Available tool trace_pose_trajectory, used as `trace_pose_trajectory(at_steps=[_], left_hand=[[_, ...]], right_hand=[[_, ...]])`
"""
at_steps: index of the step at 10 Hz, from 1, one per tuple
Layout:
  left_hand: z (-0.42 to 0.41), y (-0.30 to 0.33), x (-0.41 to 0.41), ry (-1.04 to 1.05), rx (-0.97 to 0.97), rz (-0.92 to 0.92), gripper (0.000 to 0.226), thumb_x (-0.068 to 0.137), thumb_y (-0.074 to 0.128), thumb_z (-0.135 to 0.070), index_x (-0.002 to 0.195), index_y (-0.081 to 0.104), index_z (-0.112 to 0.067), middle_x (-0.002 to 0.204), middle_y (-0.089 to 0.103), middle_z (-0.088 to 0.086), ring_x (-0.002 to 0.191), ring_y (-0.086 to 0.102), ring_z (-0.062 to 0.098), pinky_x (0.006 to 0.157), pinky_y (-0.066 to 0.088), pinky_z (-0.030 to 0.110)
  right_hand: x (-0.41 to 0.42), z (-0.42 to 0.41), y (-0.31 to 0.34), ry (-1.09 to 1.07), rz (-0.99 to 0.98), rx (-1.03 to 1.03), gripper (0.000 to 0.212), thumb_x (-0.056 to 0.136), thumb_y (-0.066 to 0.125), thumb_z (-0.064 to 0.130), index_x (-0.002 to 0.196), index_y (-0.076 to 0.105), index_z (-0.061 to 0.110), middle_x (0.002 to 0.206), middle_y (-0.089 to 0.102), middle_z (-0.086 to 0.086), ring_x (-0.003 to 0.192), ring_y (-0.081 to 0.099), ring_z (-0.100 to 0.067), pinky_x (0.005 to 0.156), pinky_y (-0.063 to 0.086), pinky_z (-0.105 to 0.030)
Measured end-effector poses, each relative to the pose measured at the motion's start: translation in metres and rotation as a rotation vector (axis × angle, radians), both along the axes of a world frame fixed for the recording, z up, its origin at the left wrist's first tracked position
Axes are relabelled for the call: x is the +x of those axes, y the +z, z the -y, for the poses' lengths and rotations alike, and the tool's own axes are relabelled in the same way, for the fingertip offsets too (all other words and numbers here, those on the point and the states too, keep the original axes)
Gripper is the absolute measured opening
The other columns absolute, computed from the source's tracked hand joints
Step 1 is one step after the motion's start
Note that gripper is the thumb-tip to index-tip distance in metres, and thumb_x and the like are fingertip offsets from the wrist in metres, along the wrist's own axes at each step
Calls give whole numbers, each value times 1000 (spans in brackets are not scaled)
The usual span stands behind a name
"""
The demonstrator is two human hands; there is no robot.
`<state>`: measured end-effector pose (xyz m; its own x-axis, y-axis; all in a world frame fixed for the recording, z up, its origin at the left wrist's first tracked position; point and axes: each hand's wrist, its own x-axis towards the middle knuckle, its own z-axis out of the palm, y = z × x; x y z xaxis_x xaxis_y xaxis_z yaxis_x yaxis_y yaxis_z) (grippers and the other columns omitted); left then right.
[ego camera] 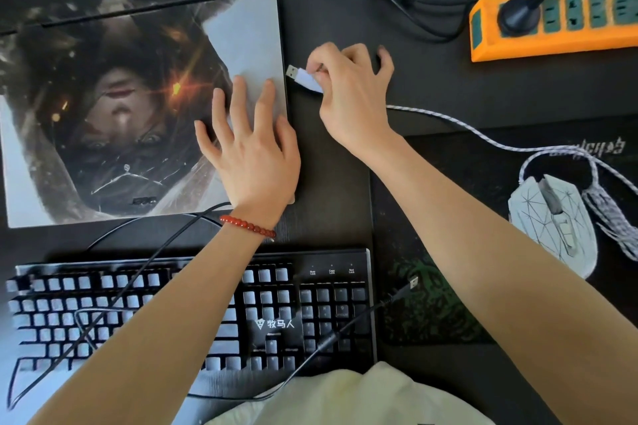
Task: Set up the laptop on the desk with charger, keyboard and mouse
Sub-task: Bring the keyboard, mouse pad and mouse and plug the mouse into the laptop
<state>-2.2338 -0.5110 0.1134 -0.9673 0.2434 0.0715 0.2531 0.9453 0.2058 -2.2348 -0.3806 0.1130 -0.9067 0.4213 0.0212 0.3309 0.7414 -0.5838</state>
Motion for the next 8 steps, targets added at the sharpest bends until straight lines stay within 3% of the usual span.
trace_pose_trajectory(at_steps=[3,4,5,6,8], left_hand=[[0,-1,0,-4,-3,-13,45,90,30,-31,133,45,-27,149,34,7,140,23,29,111,14,58],[0,-1,-1,-5,-2,-21,45,90,31,-31,132,45,-26,149,35,7,140,24,30,111,15,58],[0,-1,-1,-1,-2,-26,44,90,32,-31,132,46,-27,148,36,7,140,25,30,111,15,58],[0,-1,0,-4,-1,-27,44,90,33,-30,132,46,-26,148,37,7,139,25,30,111,15,58],[-1,-1,0,-7,2,-41,45,90,33,-30,132,47,-26,147,38,7,139,27,31,110,16,58]], right_hand=[[4,3,-5,9,-50,18,29,78,48,-5,93,62,16,74,44,10,99,51,-22,112,8,-54],[4,6,-6,60,-21,80,26,84,44,2,99,59,16,80,56,3,106,49,-24,112,8,-55],[7,8,-8,157,-5,165,24,92,41,23,105,59,13,95,62,-6,111,49,-29,111,9,-58],[8,4,-12,241,19,223,26,88,48,16,111,58,12,103,60,-10,113,48,-31,111,11,-62],[3,0,-11,178,-45,191,28,86,52,11,111,65,17,99,60,-9,108,51,-31,111,13,-60]])
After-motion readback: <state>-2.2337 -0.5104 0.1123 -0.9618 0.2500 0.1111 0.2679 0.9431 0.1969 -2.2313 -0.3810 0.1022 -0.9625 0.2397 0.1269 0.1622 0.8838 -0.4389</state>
